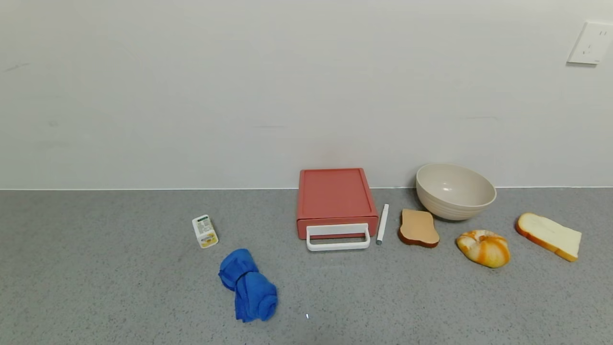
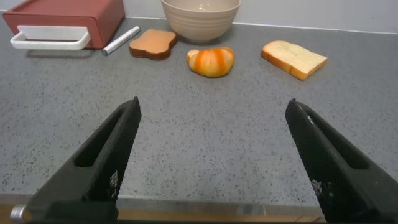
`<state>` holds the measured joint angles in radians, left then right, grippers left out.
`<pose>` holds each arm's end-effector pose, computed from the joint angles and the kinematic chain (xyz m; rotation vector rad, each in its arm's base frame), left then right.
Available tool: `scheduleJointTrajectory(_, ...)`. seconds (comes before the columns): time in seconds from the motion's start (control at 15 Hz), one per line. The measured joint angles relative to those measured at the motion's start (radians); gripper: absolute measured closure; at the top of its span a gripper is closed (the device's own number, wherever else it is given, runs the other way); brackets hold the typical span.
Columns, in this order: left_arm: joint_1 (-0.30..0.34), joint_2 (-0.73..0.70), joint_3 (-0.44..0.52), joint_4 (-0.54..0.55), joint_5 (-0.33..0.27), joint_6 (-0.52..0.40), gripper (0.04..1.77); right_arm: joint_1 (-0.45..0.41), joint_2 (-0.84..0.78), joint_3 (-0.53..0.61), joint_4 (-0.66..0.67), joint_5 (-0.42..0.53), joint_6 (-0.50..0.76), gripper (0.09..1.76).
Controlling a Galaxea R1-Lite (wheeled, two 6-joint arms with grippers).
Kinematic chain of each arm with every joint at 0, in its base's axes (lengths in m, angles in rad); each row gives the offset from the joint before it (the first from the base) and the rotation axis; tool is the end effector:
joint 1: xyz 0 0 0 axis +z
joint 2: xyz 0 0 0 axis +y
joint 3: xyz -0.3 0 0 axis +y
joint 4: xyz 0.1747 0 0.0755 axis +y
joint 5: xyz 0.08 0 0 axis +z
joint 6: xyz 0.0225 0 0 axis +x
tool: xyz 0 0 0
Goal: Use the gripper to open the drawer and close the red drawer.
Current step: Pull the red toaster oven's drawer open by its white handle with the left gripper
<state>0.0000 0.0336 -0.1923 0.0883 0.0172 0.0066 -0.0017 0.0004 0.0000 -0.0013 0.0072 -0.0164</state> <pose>-0.0370 0.0004 0.1194 0.0060 -0.0703 0.0174 -0.0228 0.0002 0.0756 -0.0164 -0.0009 0.0055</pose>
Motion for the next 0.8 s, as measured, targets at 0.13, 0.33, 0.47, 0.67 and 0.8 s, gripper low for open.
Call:
scheduleJointTrajectory(0.13,-0.002,0.08,-0.1,0.026,0.008,0.001,0.09,0.0,0.0,0.0,0.0,0.0,0.0,0.14)
scheduleJointTrajectory(0.33,-0.005,0.281,-0.253,0.04,0.05,0.003,0.09,0.0,0.0,0.0,0.0,0.0,0.0,0.14)
scheduleJointTrajectory(0.47,-0.004,0.443,-0.381,0.081,0.076,0.003,0.09,0.0,0.0,0.0,0.0,0.0,0.0,0.14)
scheduleJointTrajectory(0.67,-0.004,0.684,-0.586,0.208,0.085,0.0,0.09,0.0,0.0,0.0,0.0,0.0,0.0,0.14)
scheduleJointTrajectory(0.8,-0.005,0.852,-0.71,0.297,0.085,-0.007,0.09,0.0,0.0,0.0,0.0,0.0,0.0,0.14)
